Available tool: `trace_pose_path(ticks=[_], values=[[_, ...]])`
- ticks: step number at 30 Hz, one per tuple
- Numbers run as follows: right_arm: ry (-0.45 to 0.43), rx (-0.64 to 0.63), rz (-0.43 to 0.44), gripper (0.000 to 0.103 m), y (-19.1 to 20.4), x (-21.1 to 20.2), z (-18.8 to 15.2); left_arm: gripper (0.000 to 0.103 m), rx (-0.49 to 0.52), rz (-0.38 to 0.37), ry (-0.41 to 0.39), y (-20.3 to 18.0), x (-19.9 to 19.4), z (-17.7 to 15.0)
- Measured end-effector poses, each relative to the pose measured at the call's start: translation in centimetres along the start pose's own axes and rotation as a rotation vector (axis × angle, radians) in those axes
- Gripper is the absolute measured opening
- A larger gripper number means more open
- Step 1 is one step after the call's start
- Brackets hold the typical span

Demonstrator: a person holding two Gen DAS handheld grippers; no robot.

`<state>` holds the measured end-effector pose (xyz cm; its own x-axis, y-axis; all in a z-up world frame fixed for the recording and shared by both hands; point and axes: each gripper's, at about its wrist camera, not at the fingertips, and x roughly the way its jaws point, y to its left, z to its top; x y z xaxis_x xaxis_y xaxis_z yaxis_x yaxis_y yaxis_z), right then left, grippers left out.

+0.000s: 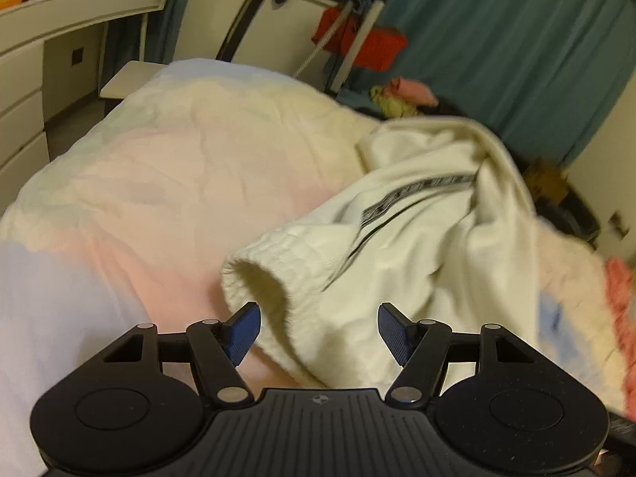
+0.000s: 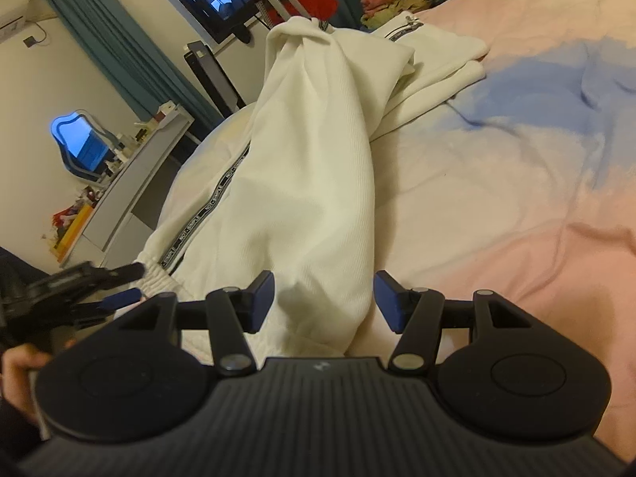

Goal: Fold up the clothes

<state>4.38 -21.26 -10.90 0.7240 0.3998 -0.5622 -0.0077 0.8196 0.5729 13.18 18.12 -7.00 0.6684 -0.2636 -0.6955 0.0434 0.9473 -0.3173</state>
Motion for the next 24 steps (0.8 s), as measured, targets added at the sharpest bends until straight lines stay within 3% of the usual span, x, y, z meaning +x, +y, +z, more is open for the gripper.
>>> trace_pose_path(ticks=[5,7,8,10,12,14,16,19,24], values=[[0.013,0.021,0.002,0.059,-0.2,0.4,-0.2,0.039,0.127,0.011,0.007,-1.4,2.2,-1.0],[0.017,0.025,0.000,0.059,-0.2,0.6,-0.2,0.024,0.174,0.028,-0.032,-2.2,2.1,-1.4],[0.018,0.026,-0.002,0.059,-0.2,0.7,-0.3,0.010,0.198,0.036,-0.051,-2.5,2.1,-1.6],[0.020,0.025,-0.004,0.059,-0.2,0.7,-0.4,0.010,0.226,0.036,-0.098,-3.0,1.6,-1.7],[0.021,0.026,-0.006,0.059,-0.1,0.8,-0.4,0.009,0.195,-0.010,-0.177,-2.5,0.1,-1.3],[0.020,0.030,0.004,0.059,-0.1,0.8,-0.5,0.009,0.139,-0.054,-0.305,-1.4,-2.0,-0.8],[0.018,0.038,0.028,0.064,-0.1,0.8,-0.5,0.009,0.054,-0.060,-0.368,0.0,-3.0,-0.4],[0.025,0.044,0.068,0.065,0.4,1.0,-0.6,0.009,-0.072,0.004,-0.380,2.0,-2.6,0.1],[0.070,0.073,0.126,0.066,0.6,2.1,-1.2,0.010,-0.195,0.151,-0.248,4.4,1.4,0.8]])
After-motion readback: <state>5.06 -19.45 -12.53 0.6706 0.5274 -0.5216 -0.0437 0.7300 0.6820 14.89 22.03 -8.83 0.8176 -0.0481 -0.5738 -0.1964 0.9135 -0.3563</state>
